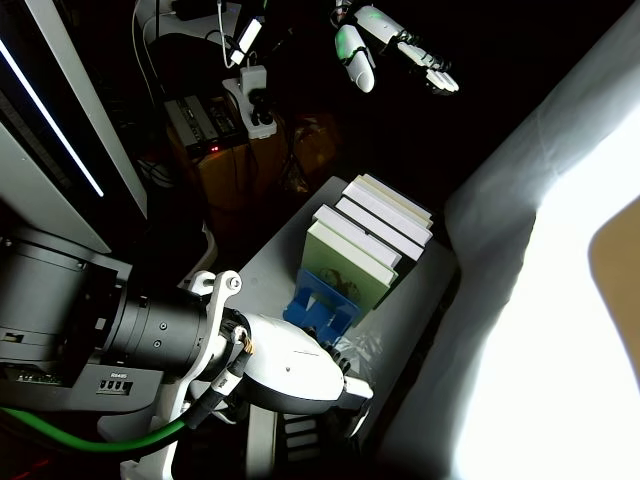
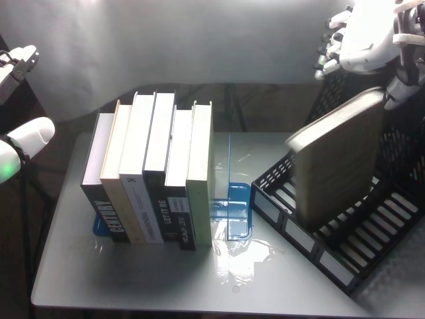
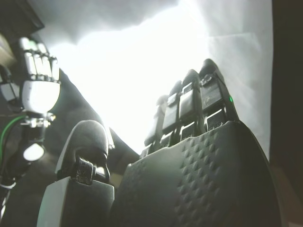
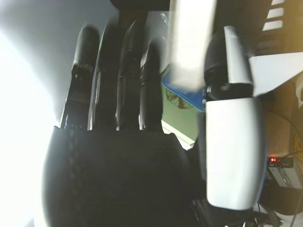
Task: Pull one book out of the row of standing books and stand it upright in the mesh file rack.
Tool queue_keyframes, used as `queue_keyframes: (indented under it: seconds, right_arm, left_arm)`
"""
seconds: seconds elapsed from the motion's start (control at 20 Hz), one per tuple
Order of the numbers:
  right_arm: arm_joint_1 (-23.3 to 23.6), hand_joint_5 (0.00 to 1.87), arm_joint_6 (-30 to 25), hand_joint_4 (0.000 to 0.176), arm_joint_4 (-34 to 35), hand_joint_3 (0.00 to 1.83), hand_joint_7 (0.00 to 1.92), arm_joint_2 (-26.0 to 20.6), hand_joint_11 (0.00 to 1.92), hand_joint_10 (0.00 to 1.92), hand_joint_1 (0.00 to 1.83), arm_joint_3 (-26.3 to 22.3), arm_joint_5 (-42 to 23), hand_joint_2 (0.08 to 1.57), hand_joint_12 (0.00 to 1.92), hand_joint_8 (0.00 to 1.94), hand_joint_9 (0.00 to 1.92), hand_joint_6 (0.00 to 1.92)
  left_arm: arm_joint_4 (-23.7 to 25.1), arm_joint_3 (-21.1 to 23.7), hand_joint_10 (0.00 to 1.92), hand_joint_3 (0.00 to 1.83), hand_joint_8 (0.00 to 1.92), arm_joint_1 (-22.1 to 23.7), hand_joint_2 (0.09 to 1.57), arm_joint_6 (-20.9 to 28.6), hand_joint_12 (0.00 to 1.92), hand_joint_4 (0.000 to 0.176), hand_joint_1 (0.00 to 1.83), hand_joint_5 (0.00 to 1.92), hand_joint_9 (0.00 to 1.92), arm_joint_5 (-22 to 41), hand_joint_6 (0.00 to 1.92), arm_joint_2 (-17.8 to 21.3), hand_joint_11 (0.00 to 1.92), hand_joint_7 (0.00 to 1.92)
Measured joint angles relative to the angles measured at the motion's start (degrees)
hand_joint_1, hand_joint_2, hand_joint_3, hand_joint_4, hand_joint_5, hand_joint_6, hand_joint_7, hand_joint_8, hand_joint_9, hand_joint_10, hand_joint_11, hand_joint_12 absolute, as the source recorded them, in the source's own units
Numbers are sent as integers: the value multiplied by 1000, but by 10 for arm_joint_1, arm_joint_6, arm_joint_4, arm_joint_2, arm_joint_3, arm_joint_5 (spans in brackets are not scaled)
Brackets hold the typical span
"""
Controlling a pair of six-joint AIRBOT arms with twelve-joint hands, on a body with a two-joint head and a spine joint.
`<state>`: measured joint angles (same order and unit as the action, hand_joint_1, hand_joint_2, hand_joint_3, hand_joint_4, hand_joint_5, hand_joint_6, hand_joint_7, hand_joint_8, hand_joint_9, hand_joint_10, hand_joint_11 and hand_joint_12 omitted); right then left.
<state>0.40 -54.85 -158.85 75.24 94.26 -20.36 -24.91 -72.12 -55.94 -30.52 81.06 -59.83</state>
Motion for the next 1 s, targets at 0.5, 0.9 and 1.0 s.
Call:
queue_keyframes:
  seconds: [0.5,0.9,1.0]
  right_arm:
    - [0,92,-18,0,-2,5,131,-15,0,79,636,-35,16,1032,1096,1,170,2]
    - [38,0,-20,4,37,2,0,-95,0,0,719,-110,41,1163,147,0,0,0]
    - [37,0,17,5,108,24,0,-117,0,0,543,-128,54,1221,5,0,0,0]
  left_arm:
    - [0,0,0,0,0,0,1435,0,0,30,166,0,0,0,0,0,0,0]
    - [-1,0,0,0,0,0,1433,0,0,23,181,0,0,0,0,0,0,0]
    - [0,0,0,0,0,0,1422,0,0,25,154,0,0,0,0,0,0,0]
